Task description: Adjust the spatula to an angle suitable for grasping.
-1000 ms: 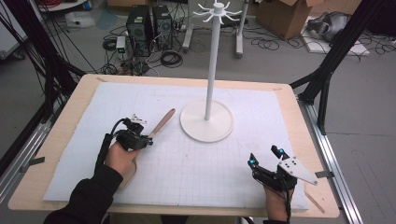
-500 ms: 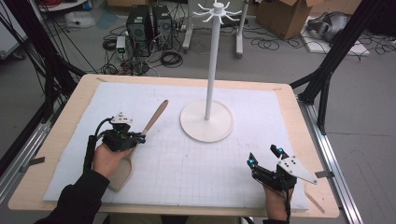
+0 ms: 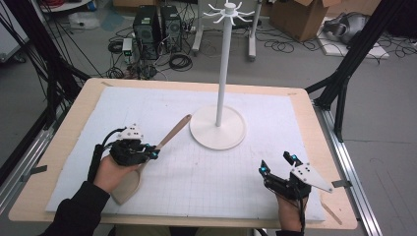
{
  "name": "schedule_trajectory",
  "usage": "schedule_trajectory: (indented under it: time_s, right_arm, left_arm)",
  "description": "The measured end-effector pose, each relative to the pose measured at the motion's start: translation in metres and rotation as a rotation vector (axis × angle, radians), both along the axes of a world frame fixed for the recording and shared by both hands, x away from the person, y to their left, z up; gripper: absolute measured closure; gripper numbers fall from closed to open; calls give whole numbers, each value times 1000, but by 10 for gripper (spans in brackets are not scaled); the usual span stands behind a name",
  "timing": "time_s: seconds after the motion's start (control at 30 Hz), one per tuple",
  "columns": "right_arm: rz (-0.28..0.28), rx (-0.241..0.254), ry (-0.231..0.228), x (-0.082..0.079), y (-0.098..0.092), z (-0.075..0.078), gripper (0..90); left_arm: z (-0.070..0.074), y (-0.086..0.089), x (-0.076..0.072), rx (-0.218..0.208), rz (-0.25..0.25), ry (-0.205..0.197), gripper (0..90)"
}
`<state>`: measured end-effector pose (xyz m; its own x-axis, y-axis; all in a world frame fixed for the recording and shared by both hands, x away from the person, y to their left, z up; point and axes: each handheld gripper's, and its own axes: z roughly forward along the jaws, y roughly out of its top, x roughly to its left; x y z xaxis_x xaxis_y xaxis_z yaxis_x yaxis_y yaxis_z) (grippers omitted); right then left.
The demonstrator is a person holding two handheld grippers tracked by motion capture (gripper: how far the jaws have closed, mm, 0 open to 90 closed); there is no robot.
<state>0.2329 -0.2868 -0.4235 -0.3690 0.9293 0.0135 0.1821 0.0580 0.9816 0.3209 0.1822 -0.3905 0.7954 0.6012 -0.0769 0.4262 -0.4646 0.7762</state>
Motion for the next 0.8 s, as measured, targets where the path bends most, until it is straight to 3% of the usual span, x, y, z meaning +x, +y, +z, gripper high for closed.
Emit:
schedule_trajectory:
  time_s: [0.03,0.17,0.27,0.53,0.6,0.8]
  right_arm:
    - [-1,0,-1,0,0,0,150]
    - [2,-4,-4,1,0,1,151]
    - [1,2,0,0,-1,0,150]
    - [-1,3,1,-1,-2,0,150]
    - [1,2,5,-1,-2,0,150]
    - [4,-1,2,-1,-1,0,150]
  left_arm:
    - [1,-6,-2,-7,-51,-1,781]
    - [4,-19,-7,-2,-150,-14,781]
    - [3,-28,-10,-8,-181,-12,781]
    - [-5,-50,-14,25,-259,7,780]
    - [-11,-60,-15,57,-303,20,780]
    - [-22,-75,-14,120,-345,48,778]
